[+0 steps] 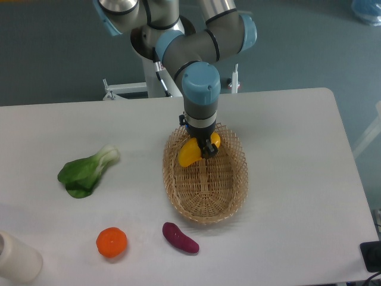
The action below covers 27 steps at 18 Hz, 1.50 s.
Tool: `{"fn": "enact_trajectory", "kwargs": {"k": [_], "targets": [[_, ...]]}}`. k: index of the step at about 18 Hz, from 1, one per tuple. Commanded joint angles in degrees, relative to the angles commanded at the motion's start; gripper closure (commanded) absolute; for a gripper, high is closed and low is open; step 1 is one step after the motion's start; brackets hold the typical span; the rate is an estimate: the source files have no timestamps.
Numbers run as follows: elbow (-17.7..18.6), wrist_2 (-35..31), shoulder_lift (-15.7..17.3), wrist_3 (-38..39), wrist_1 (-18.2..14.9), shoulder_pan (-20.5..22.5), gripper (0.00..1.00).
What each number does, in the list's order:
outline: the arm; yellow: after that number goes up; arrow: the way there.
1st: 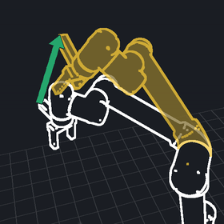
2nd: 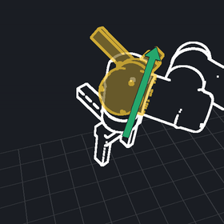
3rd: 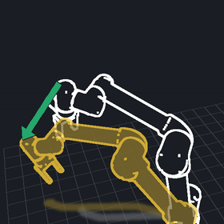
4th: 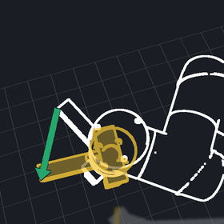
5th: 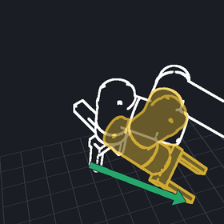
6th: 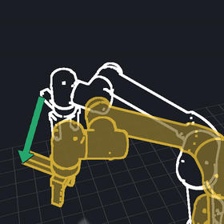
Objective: Place the mango in the basket
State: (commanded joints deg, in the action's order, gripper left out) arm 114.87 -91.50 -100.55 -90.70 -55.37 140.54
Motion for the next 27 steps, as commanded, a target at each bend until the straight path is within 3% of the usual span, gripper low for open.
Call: {"fn": "enact_trajectory", "kwargs": {"k": [7, 10, 14, 27], "targets": [[-1.05, 3.6, 0.09, 1.14, 0.0, 0.88, 0.0], [-4.91, 3.87, -0.26, 1.76, -0.18, 2.63, 0.0], [-12.2, 5.97, -3.42, 3.34, -0.26, 4.39, 0.0], [-25.39, 6.07, -12.12, 4.92, -0.79, 7.47, 0.0]]}}
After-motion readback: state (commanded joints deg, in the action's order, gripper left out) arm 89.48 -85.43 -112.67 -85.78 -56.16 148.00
